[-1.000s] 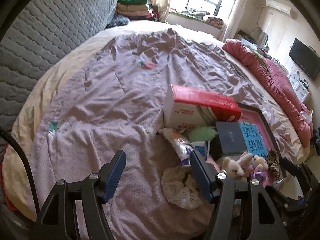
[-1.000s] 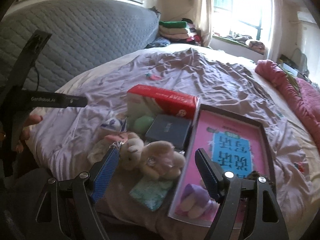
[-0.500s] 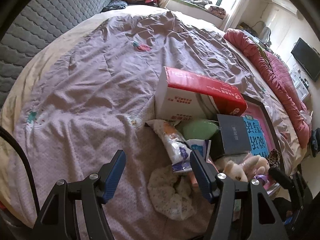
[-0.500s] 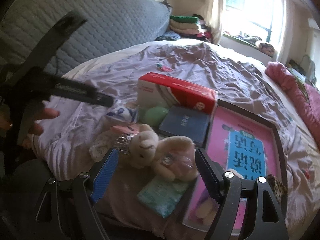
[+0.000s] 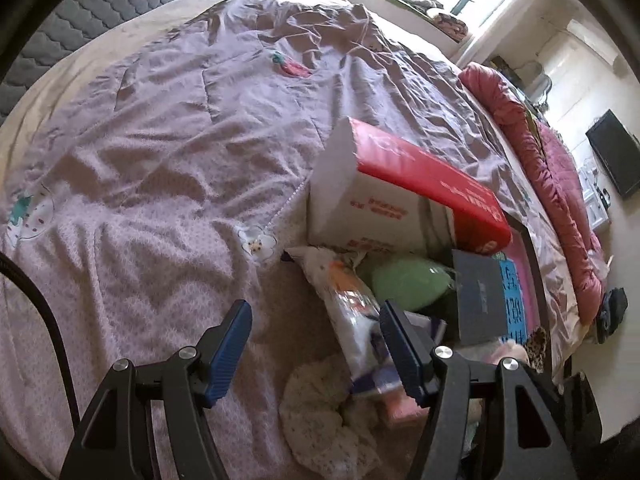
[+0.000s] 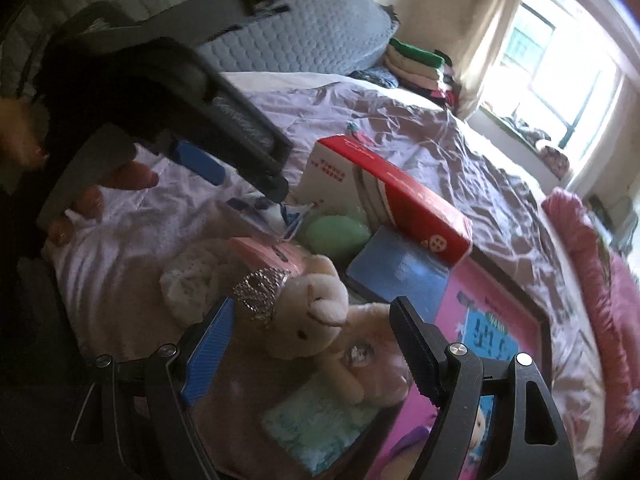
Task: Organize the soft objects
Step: 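Grasp the clear snack bag with the left tool while the right tool grasps the tiara bunny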
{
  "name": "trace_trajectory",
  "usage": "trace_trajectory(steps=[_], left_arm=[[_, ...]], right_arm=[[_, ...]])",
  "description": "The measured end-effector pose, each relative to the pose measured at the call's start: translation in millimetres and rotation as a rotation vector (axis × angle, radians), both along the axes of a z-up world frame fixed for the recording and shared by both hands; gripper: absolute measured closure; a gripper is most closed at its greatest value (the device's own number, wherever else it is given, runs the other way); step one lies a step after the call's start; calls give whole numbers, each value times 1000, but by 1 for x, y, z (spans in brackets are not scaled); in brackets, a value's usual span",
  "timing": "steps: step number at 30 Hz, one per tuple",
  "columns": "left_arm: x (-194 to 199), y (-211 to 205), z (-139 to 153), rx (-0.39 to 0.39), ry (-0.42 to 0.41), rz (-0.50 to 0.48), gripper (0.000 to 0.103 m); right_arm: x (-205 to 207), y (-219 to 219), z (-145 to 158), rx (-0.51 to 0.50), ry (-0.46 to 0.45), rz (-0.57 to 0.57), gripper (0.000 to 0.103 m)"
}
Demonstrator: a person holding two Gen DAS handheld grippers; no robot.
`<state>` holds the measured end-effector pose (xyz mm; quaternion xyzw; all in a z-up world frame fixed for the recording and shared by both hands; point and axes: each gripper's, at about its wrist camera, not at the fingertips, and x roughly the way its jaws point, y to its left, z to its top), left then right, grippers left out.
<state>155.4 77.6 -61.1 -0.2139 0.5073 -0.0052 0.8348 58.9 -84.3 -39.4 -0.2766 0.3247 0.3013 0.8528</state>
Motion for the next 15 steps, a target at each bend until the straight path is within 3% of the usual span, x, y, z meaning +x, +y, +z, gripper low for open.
trace_trajectory(steps=[4, 8, 15], left_arm=[[11, 3, -9, -48, 18, -5, 37], [21, 4, -16, -62, 33, -13, 37], [31, 3, -32, -105, 71, -19, 41]], right_arm=[[4, 5, -5, -26, -6, 18, 25], [10, 6, -12, -68, -20, 5, 43], [17, 4, -12, -31, -22, -22, 60]])
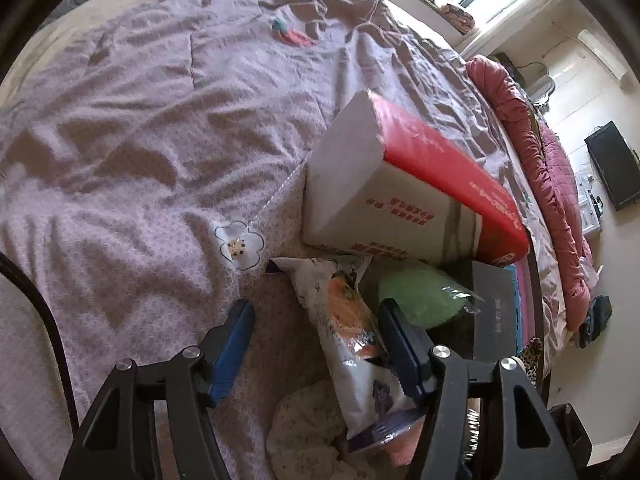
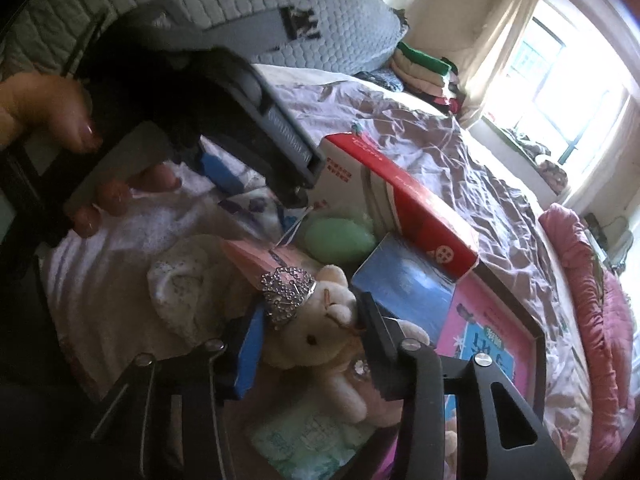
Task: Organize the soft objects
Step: 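Grasp the clear snack bag with the left tool while the right tool grasps the tiara bunny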
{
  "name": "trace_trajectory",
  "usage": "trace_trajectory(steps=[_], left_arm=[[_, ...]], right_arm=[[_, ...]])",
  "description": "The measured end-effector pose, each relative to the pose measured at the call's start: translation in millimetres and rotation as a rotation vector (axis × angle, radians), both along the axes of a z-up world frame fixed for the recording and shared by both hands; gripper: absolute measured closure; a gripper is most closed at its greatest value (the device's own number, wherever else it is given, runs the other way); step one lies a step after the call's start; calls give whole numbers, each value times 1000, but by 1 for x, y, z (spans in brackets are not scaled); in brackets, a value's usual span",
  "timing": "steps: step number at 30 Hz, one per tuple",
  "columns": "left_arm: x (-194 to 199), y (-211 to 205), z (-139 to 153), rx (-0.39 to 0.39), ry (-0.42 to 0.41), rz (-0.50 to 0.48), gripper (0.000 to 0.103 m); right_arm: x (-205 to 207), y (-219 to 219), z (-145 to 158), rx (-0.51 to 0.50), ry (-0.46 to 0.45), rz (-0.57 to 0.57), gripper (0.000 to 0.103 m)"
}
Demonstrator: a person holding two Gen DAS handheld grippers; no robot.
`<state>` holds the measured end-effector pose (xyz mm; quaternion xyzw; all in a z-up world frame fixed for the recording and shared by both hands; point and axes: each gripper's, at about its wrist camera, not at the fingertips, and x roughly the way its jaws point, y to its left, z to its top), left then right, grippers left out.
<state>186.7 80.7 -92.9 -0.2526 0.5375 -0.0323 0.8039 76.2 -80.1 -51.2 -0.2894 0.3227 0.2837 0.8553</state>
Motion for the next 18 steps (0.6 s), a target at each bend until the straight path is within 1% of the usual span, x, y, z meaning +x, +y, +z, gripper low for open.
trace_trajectory(steps=[1, 4, 5, 6, 8, 10, 13, 16, 18], left_arm=[[1, 0, -1, -9, -4, -5, 42], [2, -1, -3, -39, -16, -9, 52], [2, -1, -5, -54, -18, -8, 60], [2, -2, -6, -70, -19, -9, 65], [2, -2, -8, -74, -24, -7, 68], [0, 2, -8, -99, -40, 1, 70], [-5, 10, -6, -128, -54, 26, 71], [-13, 16, 4, -128, -82, 36, 71], [-19, 18, 12, -106, -102, 35, 71]], right_arm=[[2, -3, 1, 24, 11, -13, 61], [9, -11, 6, 105, 55, -42, 63], [14, -16, 7, 148, 85, -50, 64], [15, -19, 9, 172, 96, -55, 64], [19, -27, 12, 231, 125, -73, 64], [19, -32, 16, 271, 141, -85, 64], [18, -37, 19, 300, 153, -90, 64], [10, -38, 24, 310, 143, -88, 64], [8, -41, 27, 320, 132, -89, 64]])
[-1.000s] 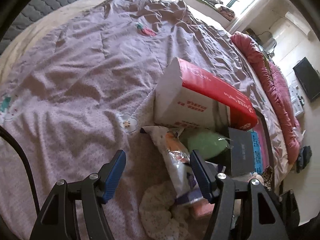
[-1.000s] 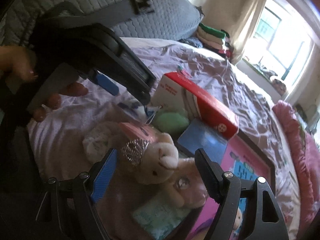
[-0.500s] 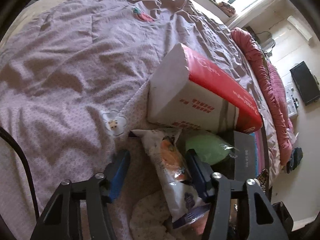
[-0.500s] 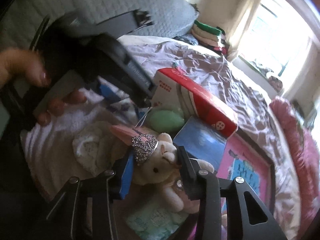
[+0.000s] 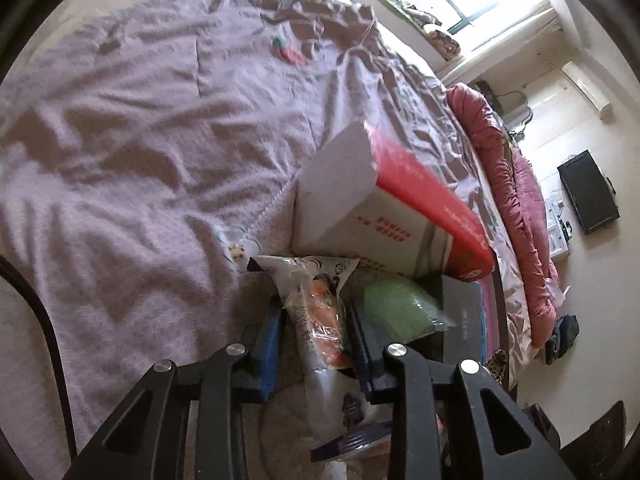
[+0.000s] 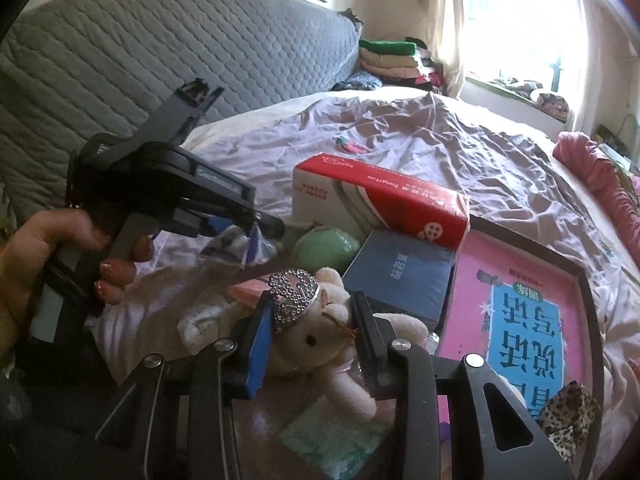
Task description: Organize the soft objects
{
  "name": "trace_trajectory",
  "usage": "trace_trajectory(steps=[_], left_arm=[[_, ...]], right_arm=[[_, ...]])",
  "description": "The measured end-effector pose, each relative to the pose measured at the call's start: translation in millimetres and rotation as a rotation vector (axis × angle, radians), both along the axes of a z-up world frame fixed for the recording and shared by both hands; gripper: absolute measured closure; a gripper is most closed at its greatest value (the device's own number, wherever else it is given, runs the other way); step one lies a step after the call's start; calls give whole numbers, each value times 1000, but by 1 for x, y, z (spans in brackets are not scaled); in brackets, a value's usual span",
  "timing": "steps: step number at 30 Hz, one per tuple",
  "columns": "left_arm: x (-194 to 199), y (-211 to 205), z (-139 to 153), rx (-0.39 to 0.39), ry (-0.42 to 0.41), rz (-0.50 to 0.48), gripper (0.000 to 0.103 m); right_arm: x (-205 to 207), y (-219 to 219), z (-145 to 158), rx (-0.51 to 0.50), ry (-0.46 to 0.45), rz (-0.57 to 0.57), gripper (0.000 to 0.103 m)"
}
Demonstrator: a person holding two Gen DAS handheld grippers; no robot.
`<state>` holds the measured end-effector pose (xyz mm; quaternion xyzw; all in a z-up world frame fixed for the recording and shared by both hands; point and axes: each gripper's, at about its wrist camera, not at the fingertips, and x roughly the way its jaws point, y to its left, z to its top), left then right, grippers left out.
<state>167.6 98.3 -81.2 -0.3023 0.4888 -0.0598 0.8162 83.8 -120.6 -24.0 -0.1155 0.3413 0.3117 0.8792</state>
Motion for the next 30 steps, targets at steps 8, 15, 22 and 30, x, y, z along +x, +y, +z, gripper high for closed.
trace_trajectory(steps=[8, 15, 22, 30], left_arm=[[-25, -7, 13, 78, -17, -20, 71], [-48, -23, 44, 163, -96, -46, 71], [-64, -39, 82, 234, -200, -36, 71], [-70, -66, 100, 253, -240, -82, 71]], right_arm=[[-6, -9, 7, 47, 7, -31, 64], [-10, -16, 18, 75, -9, -51, 64], [-20, -17, 37, 38, -87, -62, 64], [-26, -32, 59, 50, -125, -91, 64]])
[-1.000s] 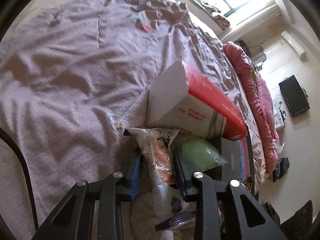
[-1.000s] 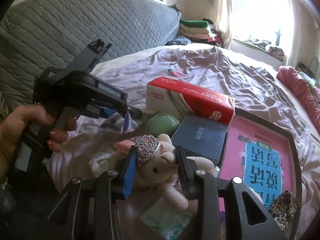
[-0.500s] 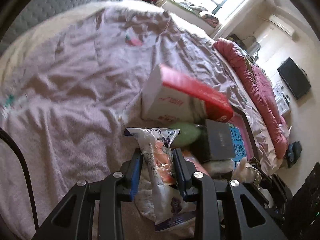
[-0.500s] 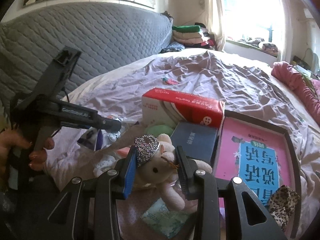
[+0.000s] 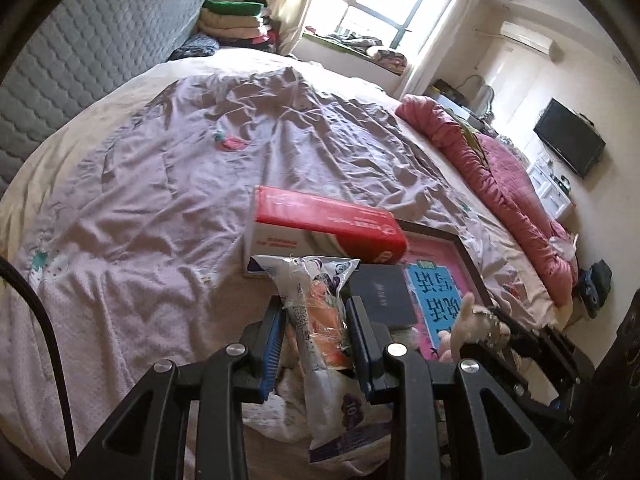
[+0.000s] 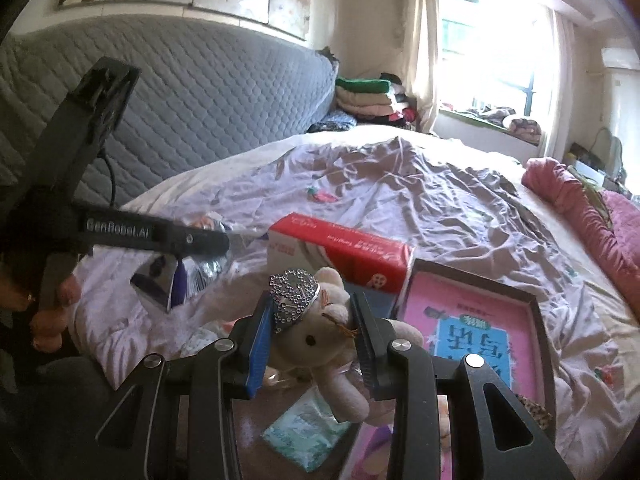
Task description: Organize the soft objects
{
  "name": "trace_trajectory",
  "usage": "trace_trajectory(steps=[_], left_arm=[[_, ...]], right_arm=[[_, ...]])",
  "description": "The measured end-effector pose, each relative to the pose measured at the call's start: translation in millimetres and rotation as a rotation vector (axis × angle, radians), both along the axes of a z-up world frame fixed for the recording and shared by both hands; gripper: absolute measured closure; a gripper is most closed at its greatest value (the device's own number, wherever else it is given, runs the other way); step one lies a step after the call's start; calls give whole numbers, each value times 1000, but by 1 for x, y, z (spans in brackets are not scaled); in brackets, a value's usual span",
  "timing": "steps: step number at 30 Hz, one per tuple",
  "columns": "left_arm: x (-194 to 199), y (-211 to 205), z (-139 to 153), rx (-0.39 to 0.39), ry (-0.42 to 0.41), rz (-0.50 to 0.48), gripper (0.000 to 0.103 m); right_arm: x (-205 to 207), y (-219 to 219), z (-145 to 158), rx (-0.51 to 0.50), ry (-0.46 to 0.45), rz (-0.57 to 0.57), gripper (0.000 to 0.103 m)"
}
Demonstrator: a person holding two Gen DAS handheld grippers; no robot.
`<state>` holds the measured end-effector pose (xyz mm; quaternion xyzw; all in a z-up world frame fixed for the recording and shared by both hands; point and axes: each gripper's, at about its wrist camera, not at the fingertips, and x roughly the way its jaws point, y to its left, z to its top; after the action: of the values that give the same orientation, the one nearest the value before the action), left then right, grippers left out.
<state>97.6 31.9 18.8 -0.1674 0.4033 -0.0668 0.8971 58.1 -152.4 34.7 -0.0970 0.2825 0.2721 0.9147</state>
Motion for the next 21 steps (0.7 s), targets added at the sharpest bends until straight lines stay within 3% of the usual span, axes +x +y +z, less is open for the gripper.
trace_trajectory(steps=[21], left_arm=[[-14, -50, 18, 69, -28, -88, 71]], right_arm=[[-3, -51, 28, 66, -9, -107, 64]])
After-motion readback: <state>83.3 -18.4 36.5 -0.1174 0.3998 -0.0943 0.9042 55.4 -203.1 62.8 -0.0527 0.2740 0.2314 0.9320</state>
